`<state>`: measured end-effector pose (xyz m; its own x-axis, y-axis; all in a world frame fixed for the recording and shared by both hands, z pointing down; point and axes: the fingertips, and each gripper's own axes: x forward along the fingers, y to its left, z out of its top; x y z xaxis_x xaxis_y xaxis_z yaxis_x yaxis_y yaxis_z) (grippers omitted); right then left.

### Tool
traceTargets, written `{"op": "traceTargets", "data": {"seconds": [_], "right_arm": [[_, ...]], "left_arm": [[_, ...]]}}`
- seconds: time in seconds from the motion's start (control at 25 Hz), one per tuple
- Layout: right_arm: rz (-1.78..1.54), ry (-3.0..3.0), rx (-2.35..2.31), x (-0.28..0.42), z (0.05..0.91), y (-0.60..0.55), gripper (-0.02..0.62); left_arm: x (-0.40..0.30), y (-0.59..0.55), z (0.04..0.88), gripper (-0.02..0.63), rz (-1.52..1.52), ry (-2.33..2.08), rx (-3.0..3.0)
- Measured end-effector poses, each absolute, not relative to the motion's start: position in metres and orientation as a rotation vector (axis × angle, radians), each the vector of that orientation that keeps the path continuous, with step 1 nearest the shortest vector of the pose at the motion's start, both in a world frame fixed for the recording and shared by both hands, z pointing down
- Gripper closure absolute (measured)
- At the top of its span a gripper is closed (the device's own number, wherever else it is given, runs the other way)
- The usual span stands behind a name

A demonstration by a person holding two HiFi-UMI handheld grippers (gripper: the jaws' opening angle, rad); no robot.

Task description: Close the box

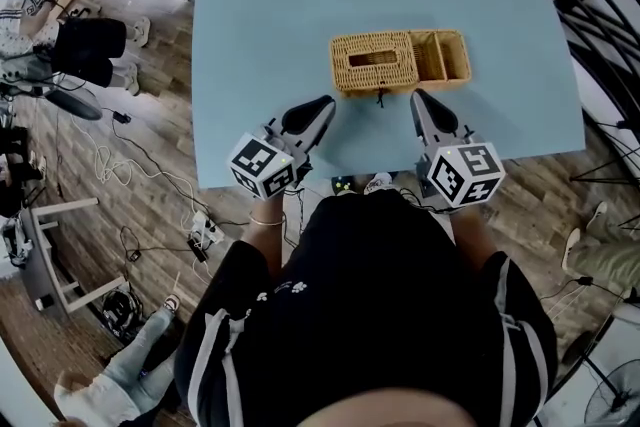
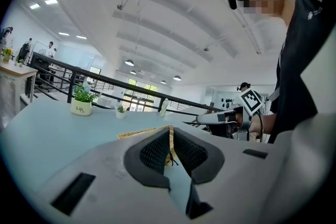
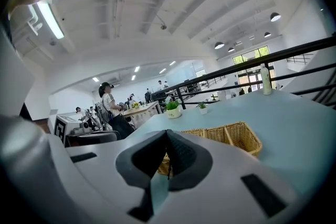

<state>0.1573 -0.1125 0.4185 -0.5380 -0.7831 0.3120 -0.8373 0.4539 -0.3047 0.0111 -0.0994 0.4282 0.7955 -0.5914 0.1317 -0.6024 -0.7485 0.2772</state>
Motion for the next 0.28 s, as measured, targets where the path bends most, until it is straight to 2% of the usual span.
{"op": "traceTargets", "data": {"seconds": [0.28], "right_arm": [[0.653, -2.569, 1.435, 0.1579, 0.4188, -0.1140, 0.595]], "left_arm": [[0.0108, -0.1010, 0.4270, 0.575, 0.063, -0.927, 2.677]]}}
